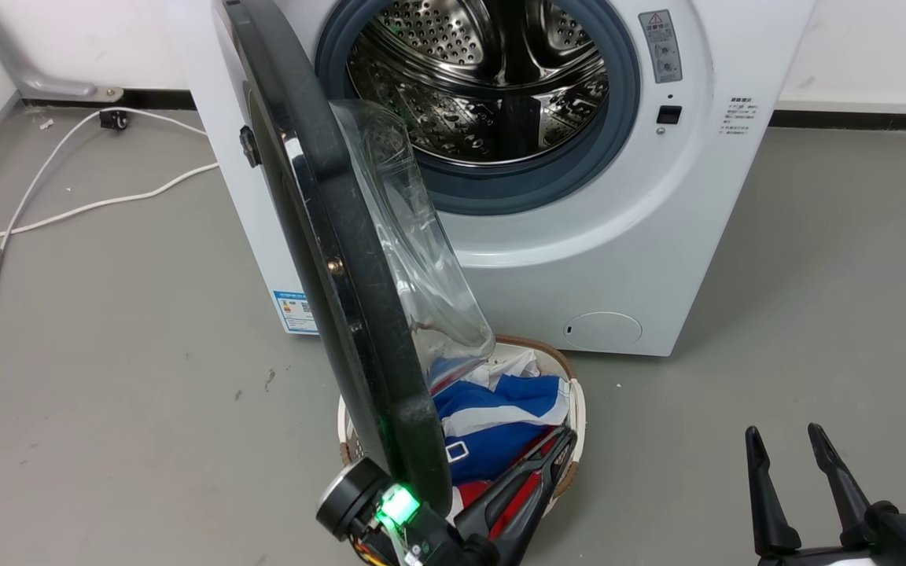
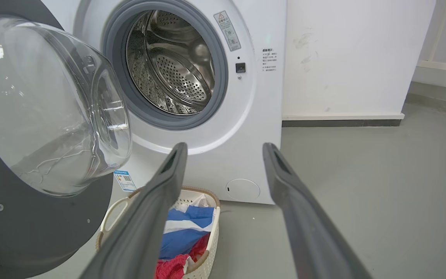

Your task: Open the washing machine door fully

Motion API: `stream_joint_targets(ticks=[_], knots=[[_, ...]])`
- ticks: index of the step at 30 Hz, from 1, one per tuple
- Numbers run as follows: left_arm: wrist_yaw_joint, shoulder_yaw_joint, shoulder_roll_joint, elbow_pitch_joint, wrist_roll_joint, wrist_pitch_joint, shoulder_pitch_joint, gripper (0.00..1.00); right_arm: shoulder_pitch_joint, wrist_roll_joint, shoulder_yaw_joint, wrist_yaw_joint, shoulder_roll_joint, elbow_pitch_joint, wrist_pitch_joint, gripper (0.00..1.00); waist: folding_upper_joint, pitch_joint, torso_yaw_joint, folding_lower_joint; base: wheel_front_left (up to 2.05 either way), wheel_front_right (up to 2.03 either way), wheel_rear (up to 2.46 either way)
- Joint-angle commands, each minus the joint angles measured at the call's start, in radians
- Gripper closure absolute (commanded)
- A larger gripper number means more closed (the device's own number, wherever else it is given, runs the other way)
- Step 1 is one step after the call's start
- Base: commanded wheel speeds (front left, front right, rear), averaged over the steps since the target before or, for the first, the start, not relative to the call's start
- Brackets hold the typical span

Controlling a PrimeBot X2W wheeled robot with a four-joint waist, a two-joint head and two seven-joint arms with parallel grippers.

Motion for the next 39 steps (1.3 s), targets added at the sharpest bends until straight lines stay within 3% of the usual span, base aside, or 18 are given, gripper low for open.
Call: stream_joint_targets(ticks=[1, 13, 24, 39], knots=[[0.007, -0.002, 0.000, 0.014, -0.002, -0.005, 0.012, 1.00, -0.006, -0.005, 0.001, 0.000, 0.003, 0.001, -0.002, 0.00, 0.0000, 0.003, 0.002, 0.0000, 0.00, 0.00, 0.00], [0.098, 0.067, -0.014, 0.166, -0.048, -0.016, 0.026, 1.00, -0.014, -0.012, 0.006, 0.000, 0.003, 0.016, -0.002, 0.00, 0.0000, 0.011, 0.014, 0.0000, 0.00, 0.00, 0.00], [0.157, 0.118, 0.003, 0.126, -0.062, -0.015, 0.053, 1.00, -0.002, -0.005, 0.010, 0.000, 0.003, 0.023, -0.002, 0.00, 0.0000, 0.004, 0.052, 0.0000, 0.00, 0.00, 0.00], [0.230, 0.218, 0.075, 0.060, -0.080, -0.012, 0.122, 1.00, 0.010, 0.005, 0.029, 0.000, 0.002, 0.030, -0.002, 0.00, 0.0000, 0.016, 0.141, 0.0000, 0.00, 0.00, 0.00]])
